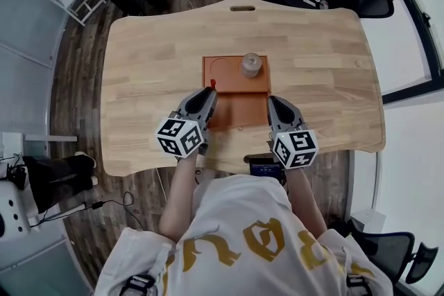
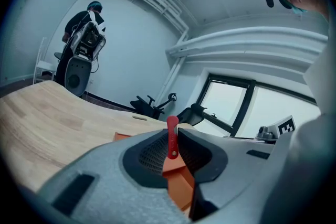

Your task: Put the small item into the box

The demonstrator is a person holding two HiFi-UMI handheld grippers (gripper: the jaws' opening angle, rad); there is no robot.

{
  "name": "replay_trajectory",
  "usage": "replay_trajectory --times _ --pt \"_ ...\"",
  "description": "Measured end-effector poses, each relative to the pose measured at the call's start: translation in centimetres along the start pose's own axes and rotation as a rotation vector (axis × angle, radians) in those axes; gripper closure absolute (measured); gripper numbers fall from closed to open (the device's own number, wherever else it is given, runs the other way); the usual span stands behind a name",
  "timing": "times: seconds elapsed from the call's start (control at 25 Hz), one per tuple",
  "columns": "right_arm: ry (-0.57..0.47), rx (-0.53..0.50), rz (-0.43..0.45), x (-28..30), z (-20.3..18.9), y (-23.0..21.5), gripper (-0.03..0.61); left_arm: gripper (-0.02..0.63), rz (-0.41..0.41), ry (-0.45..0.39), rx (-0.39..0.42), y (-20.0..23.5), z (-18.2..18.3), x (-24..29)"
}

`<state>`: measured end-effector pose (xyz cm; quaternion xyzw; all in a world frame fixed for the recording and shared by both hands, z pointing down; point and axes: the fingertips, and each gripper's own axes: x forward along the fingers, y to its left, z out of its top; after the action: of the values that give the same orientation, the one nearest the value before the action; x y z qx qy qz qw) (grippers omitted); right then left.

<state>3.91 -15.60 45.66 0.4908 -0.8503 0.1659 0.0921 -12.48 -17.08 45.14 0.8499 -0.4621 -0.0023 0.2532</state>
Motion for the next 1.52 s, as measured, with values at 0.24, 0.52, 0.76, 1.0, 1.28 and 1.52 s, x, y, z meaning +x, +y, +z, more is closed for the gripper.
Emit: replay_trajectory --times 0.24,0.52,0.76,1.0,1.28,1.52 --pt "0.03 0.008 -0.003 0.6 -1.2 -0.3 0.566 0.557 -0.002 0.021 0.002 0.4 -0.5 0.5" --pt "0.056 0.016 0.001 1.4 -2.1 -0.5 0.566 0.557 0.001 0.054 -0.006 1.1 -1.7 1.2" --pt "0.1 0.009 -0.016 1.8 -3.9 -1.3 0.566 0.557 0.008 0.119 0.025 1.4 -3.9 1.7" --pt "0.133 0.024 -0.016 2.3 -5.5 -1.8 0.566 0.557 0.007 0.17 0.021 1.6 -6.0 2.3" --pt "0.157 0.039 -0.004 3.6 -6.2 -2.3 0.566 0.557 -0.002 0.199 -0.019 1.9 -7.3 3.2" --pt "0.171 0.058 0.014 4.4 -6.6 -2.3 0.566 0.557 -0.009 0.253 0.001 1.9 -8.9 4.2"
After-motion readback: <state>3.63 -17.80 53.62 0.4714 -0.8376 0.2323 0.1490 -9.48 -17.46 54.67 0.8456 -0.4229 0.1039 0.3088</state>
